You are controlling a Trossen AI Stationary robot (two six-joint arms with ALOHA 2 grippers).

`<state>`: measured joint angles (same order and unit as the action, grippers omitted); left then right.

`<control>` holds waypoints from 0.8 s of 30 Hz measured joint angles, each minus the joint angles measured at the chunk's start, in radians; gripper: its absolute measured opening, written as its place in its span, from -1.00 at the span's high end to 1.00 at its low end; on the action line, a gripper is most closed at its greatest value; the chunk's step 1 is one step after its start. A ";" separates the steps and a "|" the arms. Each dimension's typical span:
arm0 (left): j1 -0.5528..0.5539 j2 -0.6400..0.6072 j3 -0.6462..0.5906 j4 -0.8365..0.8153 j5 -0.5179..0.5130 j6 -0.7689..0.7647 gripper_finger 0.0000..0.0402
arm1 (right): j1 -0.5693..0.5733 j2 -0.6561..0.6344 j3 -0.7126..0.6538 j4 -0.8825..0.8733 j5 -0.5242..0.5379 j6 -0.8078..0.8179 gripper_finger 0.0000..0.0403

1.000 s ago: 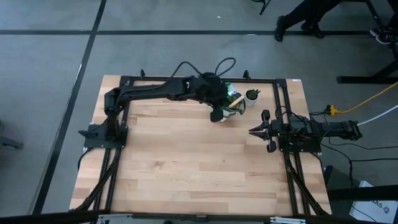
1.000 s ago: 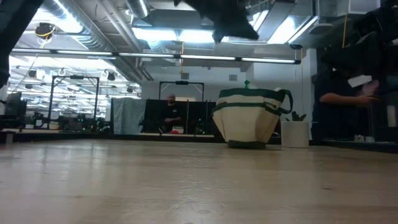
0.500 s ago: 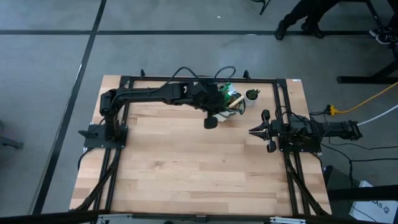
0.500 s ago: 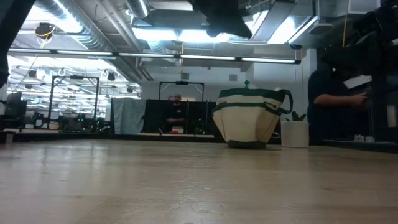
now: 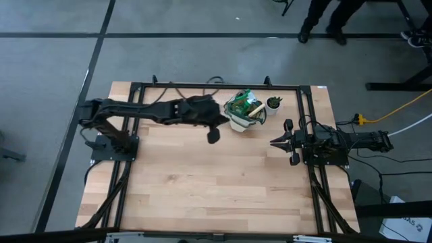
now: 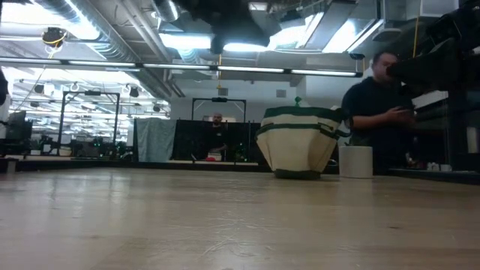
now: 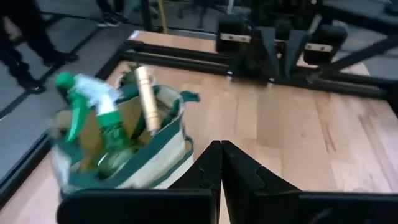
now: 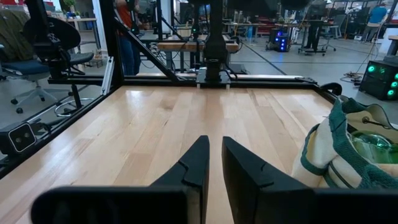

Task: Pick & Place Garden tools in Gardening bag
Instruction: Return to Home Position

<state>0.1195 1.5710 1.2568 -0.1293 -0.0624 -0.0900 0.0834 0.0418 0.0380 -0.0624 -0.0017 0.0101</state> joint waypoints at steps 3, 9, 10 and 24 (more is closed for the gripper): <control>0.002 -0.084 -0.100 0.045 -0.031 -0.043 0.99 | 0.000 0.000 0.000 0.000 0.000 0.000 0.77; 0.002 -0.259 -0.302 0.141 -0.086 -0.098 0.98 | 0.000 0.000 0.000 0.000 0.000 0.000 0.77; 0.002 -0.287 -0.334 0.167 -0.096 -0.107 0.98 | 0.000 0.000 0.000 0.000 0.000 0.000 0.77; 0.003 -0.724 -0.784 0.321 -0.156 -0.256 0.99 | 0.000 0.000 0.000 0.000 0.000 0.000 0.76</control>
<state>0.1223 0.8473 0.4728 0.1920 -0.2184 -0.3464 0.0835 0.0418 0.0380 -0.0624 -0.0017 0.0102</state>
